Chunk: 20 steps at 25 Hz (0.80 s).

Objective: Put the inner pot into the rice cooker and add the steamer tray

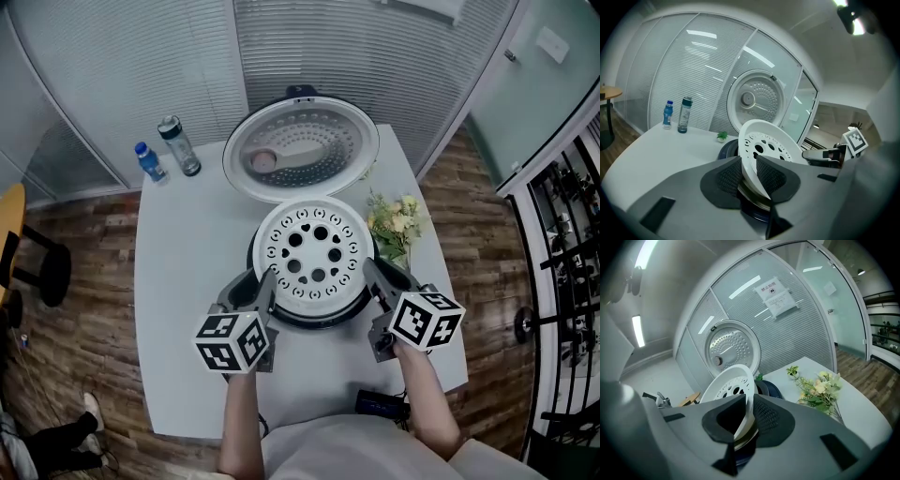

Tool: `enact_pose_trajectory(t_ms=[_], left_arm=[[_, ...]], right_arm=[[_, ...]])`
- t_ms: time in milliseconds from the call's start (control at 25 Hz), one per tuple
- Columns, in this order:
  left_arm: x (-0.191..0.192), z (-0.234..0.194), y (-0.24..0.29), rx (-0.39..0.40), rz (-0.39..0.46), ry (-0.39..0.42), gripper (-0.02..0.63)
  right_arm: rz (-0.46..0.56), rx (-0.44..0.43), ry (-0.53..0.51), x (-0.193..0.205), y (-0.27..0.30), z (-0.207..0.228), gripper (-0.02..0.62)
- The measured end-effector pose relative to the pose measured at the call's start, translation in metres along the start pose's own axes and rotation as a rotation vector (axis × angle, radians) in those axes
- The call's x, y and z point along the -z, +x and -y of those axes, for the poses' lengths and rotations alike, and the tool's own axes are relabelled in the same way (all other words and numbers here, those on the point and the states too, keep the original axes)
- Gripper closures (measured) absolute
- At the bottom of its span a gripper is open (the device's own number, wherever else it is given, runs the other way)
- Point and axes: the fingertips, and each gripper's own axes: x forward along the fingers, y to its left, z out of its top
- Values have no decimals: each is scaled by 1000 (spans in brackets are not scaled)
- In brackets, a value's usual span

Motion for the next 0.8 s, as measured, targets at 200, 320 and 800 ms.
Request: enact_pose_trajectory(t_ms=[200, 320, 800], left_arm=[[1, -1, 3, -11, -23, 25, 511], [2, -1, 2, -21, -34, 44, 507], [5, -4, 12, -62, -63, 135, 483]], right_arm=[[-17, 1, -17, 0, 2, 0, 535], [-27, 7, -50, 0, 3, -1, 535], [-70, 45, -192, 2, 11, 2, 525]])
